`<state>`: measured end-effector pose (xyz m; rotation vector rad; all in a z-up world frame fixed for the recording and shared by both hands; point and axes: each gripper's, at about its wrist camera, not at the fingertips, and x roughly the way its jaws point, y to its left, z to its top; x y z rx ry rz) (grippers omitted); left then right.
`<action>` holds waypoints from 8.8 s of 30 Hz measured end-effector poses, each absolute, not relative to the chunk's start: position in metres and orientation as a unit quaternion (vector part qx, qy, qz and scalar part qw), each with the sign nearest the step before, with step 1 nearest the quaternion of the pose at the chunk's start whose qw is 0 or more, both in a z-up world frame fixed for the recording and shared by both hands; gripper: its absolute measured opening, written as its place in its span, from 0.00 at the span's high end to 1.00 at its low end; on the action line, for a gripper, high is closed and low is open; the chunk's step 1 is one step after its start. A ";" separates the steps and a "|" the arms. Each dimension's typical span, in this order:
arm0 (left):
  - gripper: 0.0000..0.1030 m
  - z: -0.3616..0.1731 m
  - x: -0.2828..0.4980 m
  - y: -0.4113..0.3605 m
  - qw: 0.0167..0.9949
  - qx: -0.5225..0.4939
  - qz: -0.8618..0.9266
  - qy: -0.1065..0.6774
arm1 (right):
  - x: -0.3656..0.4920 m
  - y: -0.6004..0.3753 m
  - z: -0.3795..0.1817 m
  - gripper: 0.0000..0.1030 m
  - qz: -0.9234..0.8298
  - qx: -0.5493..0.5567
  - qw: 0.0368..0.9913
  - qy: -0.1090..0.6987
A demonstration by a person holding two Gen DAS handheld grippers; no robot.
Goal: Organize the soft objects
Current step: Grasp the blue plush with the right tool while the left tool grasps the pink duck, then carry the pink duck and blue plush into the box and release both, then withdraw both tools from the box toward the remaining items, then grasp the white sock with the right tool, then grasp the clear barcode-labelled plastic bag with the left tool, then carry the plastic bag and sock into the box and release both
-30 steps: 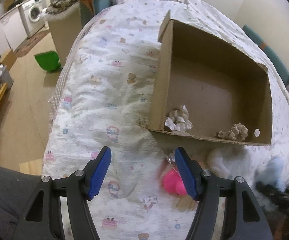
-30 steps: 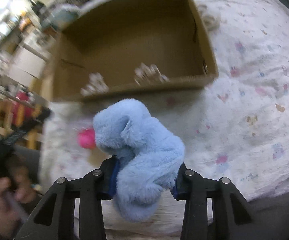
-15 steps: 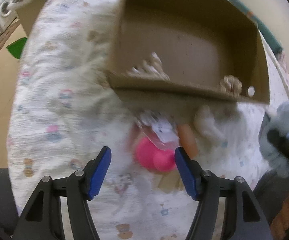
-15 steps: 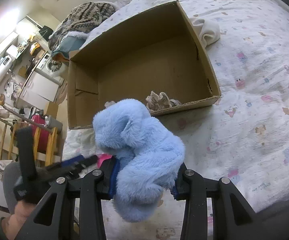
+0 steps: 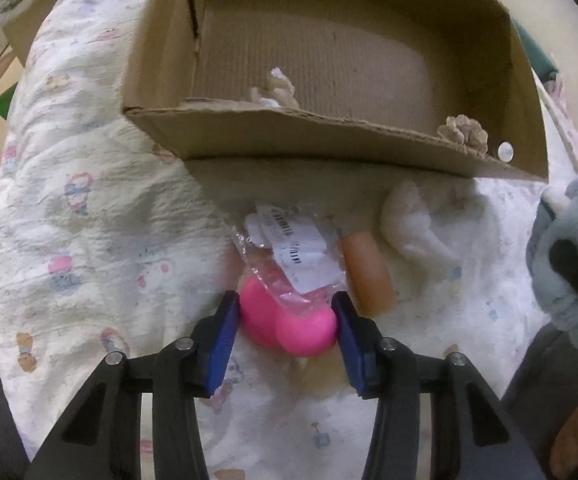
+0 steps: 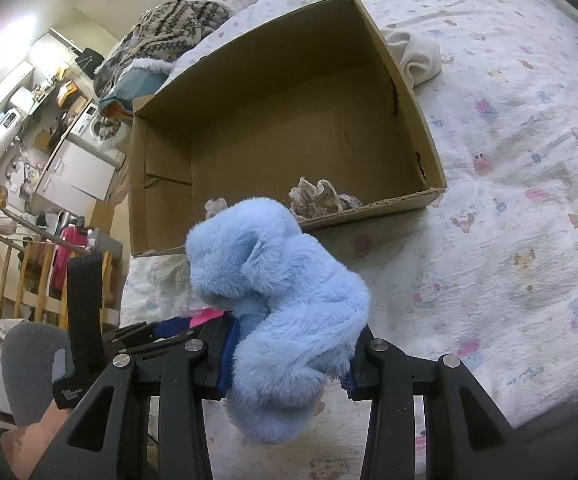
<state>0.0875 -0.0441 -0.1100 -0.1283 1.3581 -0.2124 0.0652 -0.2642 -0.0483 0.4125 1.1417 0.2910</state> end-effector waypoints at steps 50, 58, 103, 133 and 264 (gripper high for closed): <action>0.58 0.056 0.121 -0.052 0.897 0.030 -0.040 0.439 | 0.109 -0.266 0.035 0.59 0.155 0.167 0.873 0.430; 0.58 0.039 0.147 -0.061 0.889 0.035 -0.036 0.454 | 0.143 -0.261 0.027 0.59 0.156 0.168 0.873 0.431; 0.58 -0.050 0.208 -0.096 0.858 0.057 -0.033 0.510 | 0.201 -0.254 -0.051 0.53 0.113 0.138 0.850 0.496; 0.34 -0.022 0.189 -0.077 0.866 0.031 -0.024 0.499 | 0.186 -0.280 -0.022 0.16 0.114 0.206 0.865 0.443; 0.93 -0.047 0.045 -0.004 0.830 -0.034 -0.025 0.556 | 0.069 -0.243 -0.061 0.90 0.129 0.171 0.801 0.560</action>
